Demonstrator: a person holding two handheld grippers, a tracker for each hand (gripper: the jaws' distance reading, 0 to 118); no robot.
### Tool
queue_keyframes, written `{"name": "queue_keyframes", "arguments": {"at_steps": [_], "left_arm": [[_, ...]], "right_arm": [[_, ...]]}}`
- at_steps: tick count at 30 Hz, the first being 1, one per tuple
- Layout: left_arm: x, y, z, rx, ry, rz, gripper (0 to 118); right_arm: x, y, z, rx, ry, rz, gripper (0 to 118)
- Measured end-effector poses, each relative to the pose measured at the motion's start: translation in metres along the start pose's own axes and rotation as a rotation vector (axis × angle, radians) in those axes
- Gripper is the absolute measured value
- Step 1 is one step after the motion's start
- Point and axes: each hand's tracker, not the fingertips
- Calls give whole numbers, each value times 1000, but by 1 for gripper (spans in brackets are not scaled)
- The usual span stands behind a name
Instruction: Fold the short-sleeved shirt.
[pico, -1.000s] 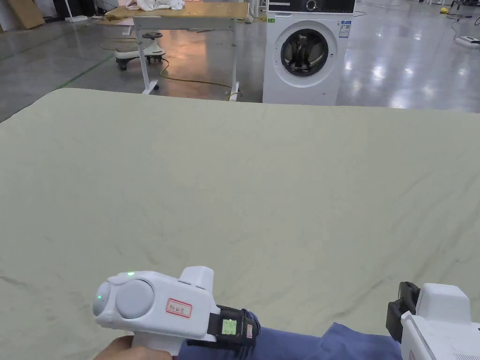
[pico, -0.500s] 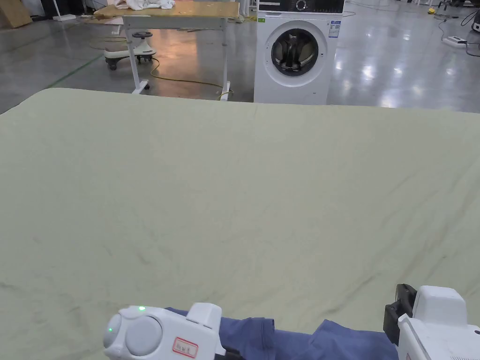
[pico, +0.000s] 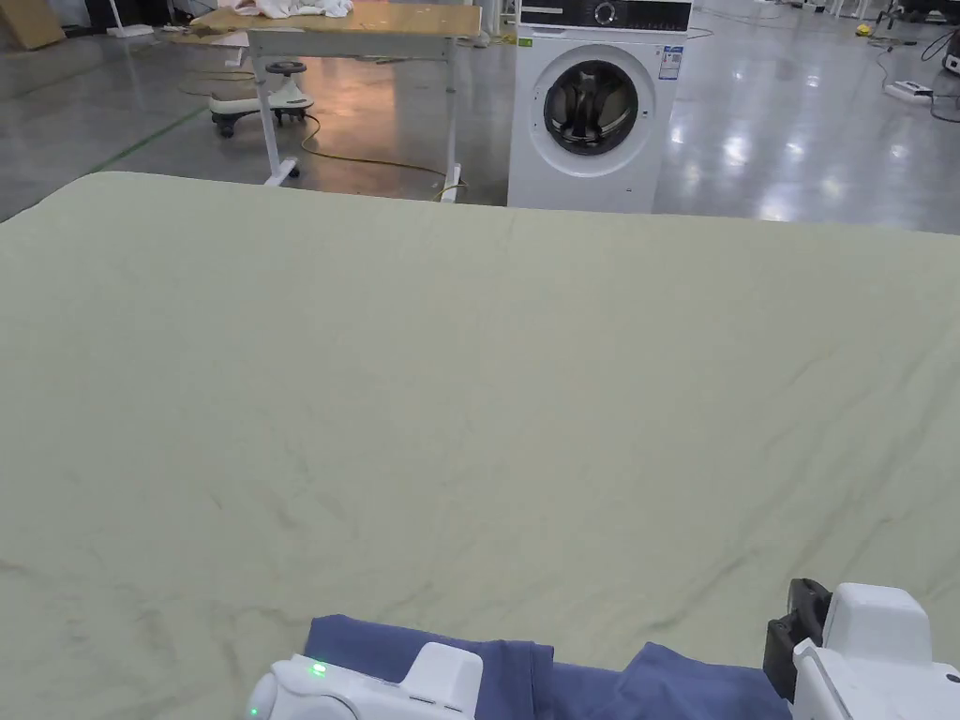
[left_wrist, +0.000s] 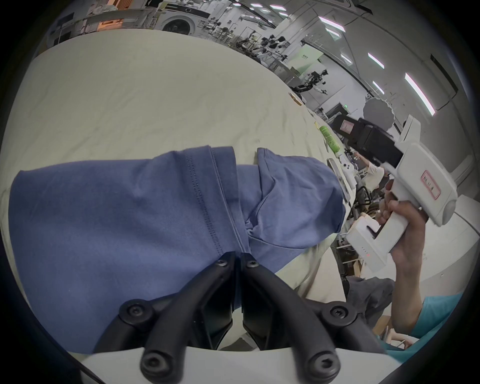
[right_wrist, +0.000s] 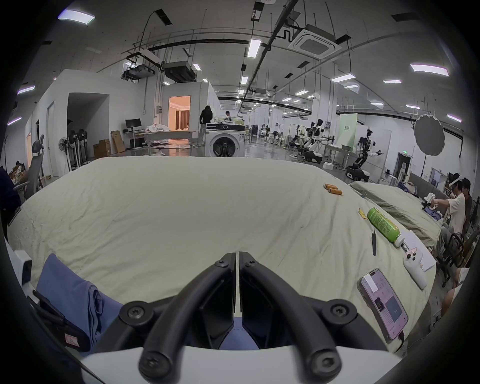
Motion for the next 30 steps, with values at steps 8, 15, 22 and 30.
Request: {"name": "queue_keyframes", "arguments": {"at_steps": [8,15,22,30], "left_arm": [[-26,8,38,77,-29,66,6],[-115,10,122,249,1,276,53],[-182,-11,128,238,-123,413,70],[-223,-25,75,234,-468,490,61]], "right_arm": [[-1,5,2,28,6,-11,1],[-6,19,9,134,34,-17,1],[-13,32,16,198,45,-25,1],[-12,33,17,200,42,-28,1]]}}
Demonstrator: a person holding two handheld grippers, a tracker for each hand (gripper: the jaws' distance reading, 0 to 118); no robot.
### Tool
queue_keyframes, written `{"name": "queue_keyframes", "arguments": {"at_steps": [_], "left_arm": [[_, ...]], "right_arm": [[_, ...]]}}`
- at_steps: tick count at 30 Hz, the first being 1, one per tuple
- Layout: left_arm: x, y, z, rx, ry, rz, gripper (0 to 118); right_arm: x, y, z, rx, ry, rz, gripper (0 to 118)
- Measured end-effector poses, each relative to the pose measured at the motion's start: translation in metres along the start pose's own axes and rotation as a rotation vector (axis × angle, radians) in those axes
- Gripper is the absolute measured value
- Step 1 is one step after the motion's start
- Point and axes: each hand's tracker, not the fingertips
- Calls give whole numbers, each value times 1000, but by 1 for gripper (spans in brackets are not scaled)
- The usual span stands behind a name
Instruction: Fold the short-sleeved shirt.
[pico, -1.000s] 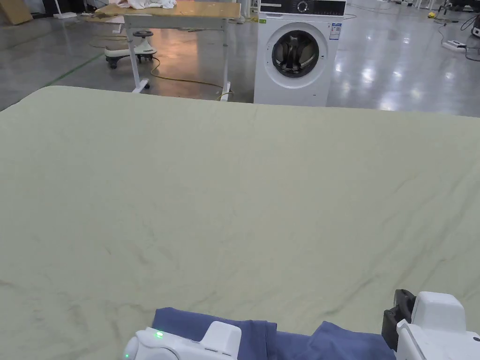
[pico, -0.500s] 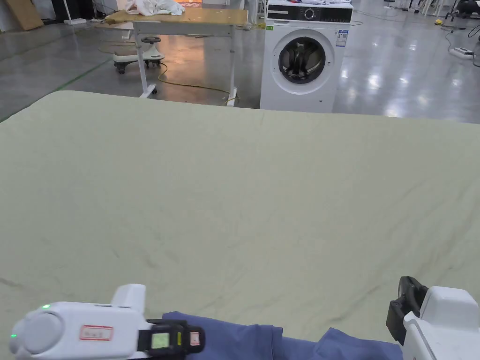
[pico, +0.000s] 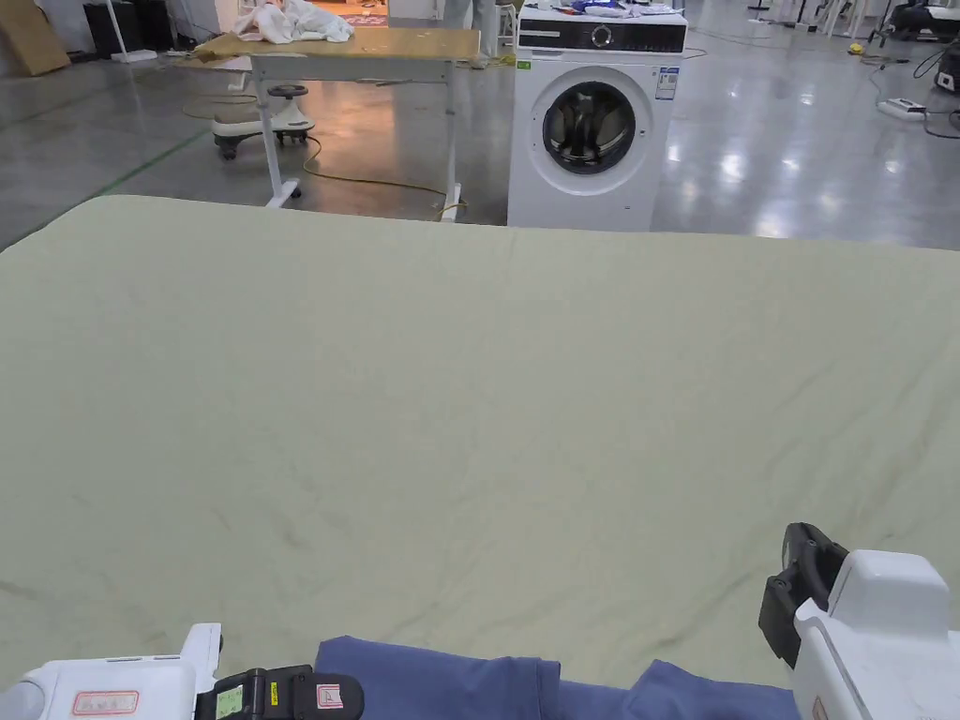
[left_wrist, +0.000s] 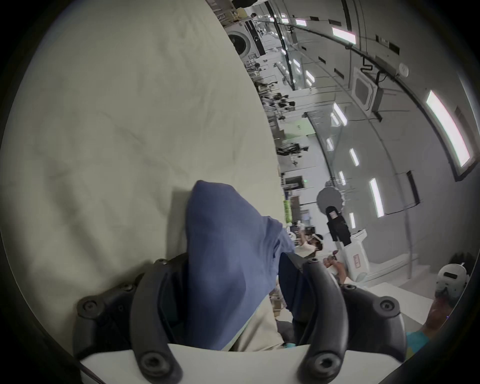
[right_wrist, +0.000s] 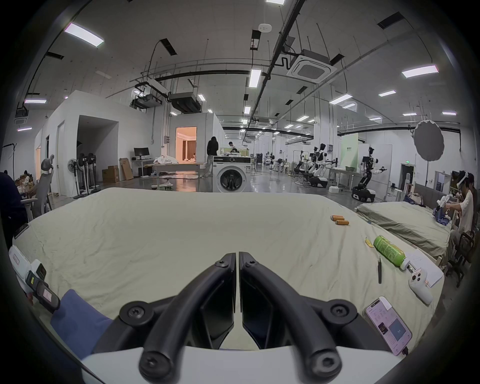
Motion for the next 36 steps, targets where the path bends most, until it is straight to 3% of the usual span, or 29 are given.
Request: {"name": "queue_keyframes", "arguments": {"at_steps": [1,2,3,5,8,17,26,28,36], "left_arm": [[-2,0,-2,5,-7,-5,50],[-2,0,-6,1,-2,-6,28],[-2,-1,-11,-1,19,-4,16],[-8,-1,-17,-1,51,-10,13],[4,-6,-9,50,3,0,10],[82,-2,45,143,203,-212,9],[166,5,123,219,593,-321,9],[180,4,123,213,667,-336,9],[237,-13,72,111,686,-447,9]], "right_arm": [[0,0,1,1,-2,-2,1],[1,0,2,1,-5,-3,1],[2,0,3,2,-8,-5,1],[2,0,3,1,-12,-7,1],[4,-1,4,0,-17,-11,1],[3,2,3,2,-10,3,1],[-4,5,-1,18,14,9,1],[-6,5,-2,23,20,10,1],[-5,6,-4,23,28,15,1]]}}
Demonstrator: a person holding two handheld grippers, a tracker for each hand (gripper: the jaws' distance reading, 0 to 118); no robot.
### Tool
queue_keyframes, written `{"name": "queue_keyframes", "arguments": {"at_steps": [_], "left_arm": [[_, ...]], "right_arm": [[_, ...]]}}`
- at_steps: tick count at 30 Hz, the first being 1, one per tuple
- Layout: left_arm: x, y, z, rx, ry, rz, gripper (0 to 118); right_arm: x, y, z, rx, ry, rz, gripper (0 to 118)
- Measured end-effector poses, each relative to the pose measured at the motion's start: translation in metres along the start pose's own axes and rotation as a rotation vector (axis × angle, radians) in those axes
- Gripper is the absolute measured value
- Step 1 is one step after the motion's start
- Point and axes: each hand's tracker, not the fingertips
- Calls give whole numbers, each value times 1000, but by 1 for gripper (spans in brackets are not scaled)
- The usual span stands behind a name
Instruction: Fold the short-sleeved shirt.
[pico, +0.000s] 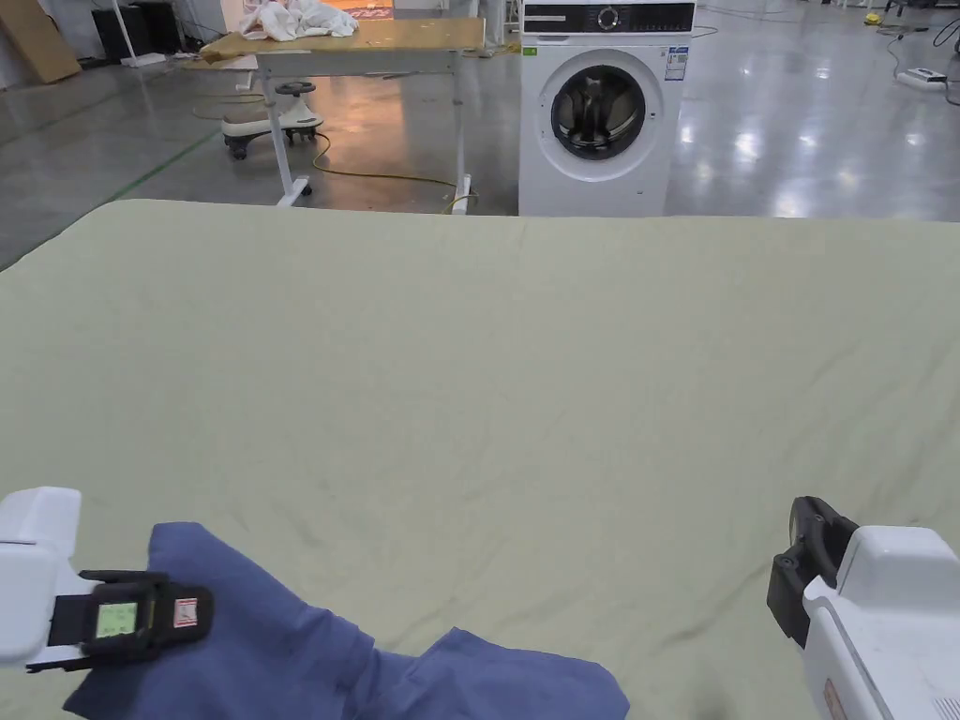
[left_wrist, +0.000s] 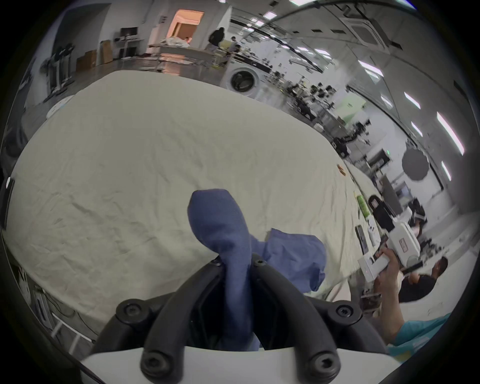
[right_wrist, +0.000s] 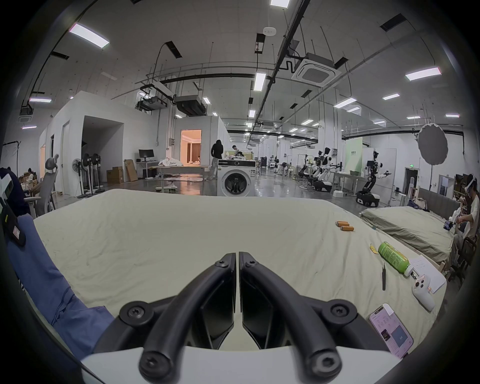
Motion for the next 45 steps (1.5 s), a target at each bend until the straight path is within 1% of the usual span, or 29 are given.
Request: {"name": "queue_keyframes", "arguments": {"at_steps": [4,9,12,15,17,22,25,28,30,31,32,33,34,35,39,40,41,43,44,45], "left_arm": [[40,3,-17,-48,-25,-86,9],[80,3,-45,-104,-75,-138,9],[95,2,-69,-144,-164,-90,9],[113,-2,-94,-173,-186,-75,10],[122,-8,-117,-204,-205,-93,10],[143,-31,-178,-279,-198,-62,10],[151,-41,-199,-288,-169,-48,10],[154,-45,-212,-283,-144,-28,11],[155,-46,-217,-285,-135,-25,21],[154,-45,-216,-287,-135,-23,29],[156,-46,-214,-289,-166,-26,43],[155,-44,-209,-281,-214,-37,53],[152,-41,-201,-263,-241,-36,59],[149,-38,-193,-252,-238,-35,62],[130,-27,-162,-143,-219,-16,60],[127,-28,-159,-142,-219,-15,58],[123,-29,-162,-149,-223,-18,48],[118,-35,-174,-198,-230,8,24],[118,-41,-182,-228,-246,26,16],[118,-47,-192,-261,-298,23,16]], "right_arm": [[3,-1,1,-6,-5,-3,1],[8,-4,3,-15,-18,-4,1],[12,-6,4,-23,-27,-7,1],[16,-6,6,-25,-37,-11,1],[19,-6,8,-21,-47,-13,1],[25,1,19,64,-80,-34,1],[28,5,24,105,-90,-53,1],[28,6,28,147,-97,-50,1],[27,8,29,154,-96,-48,1],[27,8,29,154,-93,-50,1],[27,9,29,153,-90,-51,1],[27,9,29,151,-88,-54,1],[27,8,30,155,-85,-57,1],[28,8,30,158,-84,-58,1],[26,10,33,167,-81,-44,1],[25,10,33,167,-81,-42,1],[24,10,33,169,-79,-42,1],[22,9,32,168,-74,-48,1],[21,8,32,165,-72,-47,1],[19,7,31,160,-71,-45,1]]}}
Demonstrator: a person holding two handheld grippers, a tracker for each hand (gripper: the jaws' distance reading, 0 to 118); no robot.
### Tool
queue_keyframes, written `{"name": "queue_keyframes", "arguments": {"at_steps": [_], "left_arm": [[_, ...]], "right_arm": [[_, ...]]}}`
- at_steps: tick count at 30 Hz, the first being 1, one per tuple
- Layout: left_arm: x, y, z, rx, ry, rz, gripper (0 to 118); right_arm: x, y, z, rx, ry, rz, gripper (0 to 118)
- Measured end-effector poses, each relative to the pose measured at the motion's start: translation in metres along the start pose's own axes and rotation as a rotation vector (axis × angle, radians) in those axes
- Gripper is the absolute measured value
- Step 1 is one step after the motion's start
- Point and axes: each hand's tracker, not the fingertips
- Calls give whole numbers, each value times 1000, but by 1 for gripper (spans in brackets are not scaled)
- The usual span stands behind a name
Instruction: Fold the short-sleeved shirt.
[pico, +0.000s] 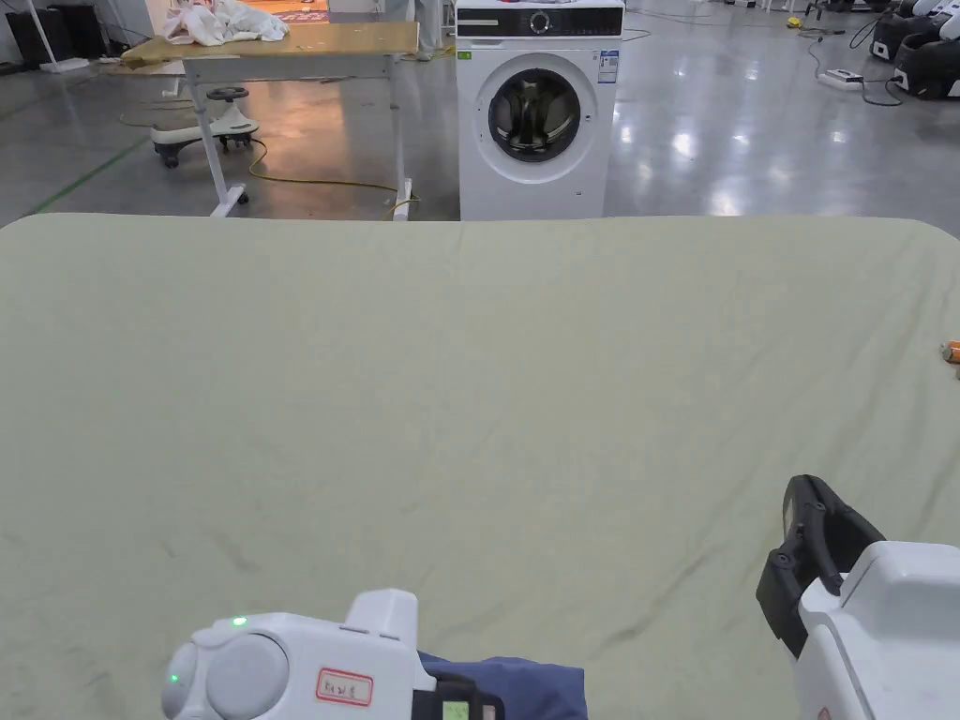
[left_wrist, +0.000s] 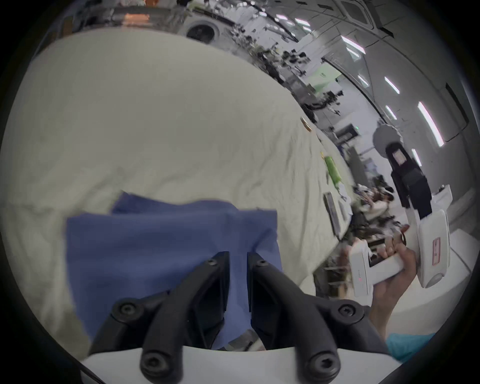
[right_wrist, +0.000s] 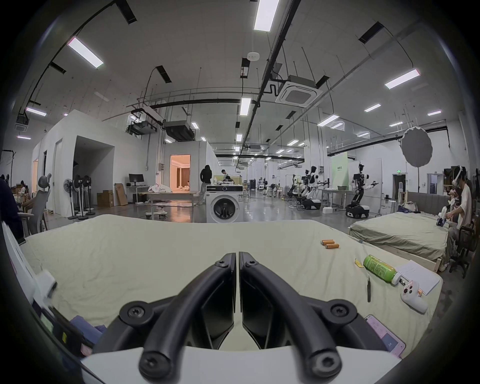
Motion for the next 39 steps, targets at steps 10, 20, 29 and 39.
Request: {"name": "queue_keyframes", "arguments": {"at_steps": [10,20,29,39], "left_arm": [[-15,-25,-62,28,-43,13,2],[-1,-9,27,289,51,-199,2],[-1,-14,97,850,520,-366,1],[-9,-24,105,1062,757,-336,1]], "right_arm": [[-2,-5,2,-37,3,8,1],[-13,-6,-10,-51,8,22,1],[-31,1,-25,-49,24,20,1],[-34,6,-25,-55,38,22,1]]}}
